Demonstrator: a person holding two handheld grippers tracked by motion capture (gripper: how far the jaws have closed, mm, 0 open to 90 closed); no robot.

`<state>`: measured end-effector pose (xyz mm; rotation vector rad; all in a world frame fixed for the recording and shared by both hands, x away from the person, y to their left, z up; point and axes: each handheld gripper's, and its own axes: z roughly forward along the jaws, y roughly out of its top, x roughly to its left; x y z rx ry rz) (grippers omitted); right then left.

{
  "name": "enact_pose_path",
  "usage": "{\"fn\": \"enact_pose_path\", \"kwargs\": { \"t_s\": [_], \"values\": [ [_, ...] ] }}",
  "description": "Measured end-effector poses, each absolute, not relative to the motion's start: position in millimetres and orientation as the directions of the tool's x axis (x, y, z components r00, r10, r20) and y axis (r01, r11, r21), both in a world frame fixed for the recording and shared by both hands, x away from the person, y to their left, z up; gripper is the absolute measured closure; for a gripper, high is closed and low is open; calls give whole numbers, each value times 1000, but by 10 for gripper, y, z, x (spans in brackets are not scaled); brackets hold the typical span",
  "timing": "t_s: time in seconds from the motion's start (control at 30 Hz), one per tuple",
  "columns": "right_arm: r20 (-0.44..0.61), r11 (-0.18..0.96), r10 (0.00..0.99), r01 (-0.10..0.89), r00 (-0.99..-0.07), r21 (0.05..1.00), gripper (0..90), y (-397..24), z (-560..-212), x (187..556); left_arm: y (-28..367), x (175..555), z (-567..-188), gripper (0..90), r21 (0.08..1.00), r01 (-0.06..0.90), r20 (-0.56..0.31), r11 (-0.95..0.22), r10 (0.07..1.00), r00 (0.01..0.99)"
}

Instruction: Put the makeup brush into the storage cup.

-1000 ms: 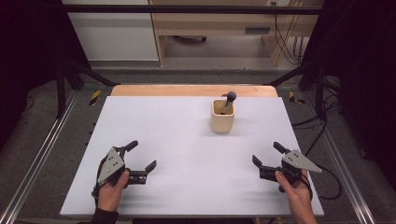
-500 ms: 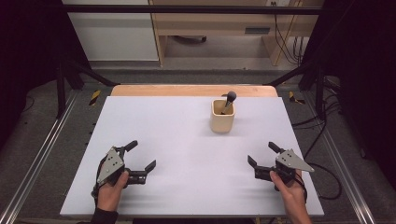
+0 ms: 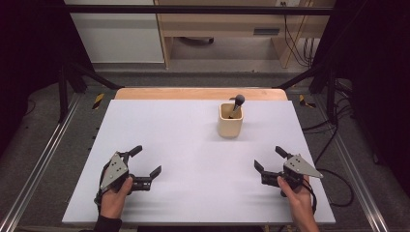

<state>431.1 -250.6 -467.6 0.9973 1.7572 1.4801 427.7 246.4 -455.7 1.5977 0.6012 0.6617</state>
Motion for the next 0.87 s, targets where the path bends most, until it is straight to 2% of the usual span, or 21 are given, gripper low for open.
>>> {"fn": "enact_pose_path", "kwargs": {
  "t_s": [0.87],
  "values": [
    [17, 64, 827, 123, -561, 990, 46, -2407, -4737, 4329, 2537, 4309, -4560, 19, 995, 19, 61, -101, 724, 687]
  ]
}}
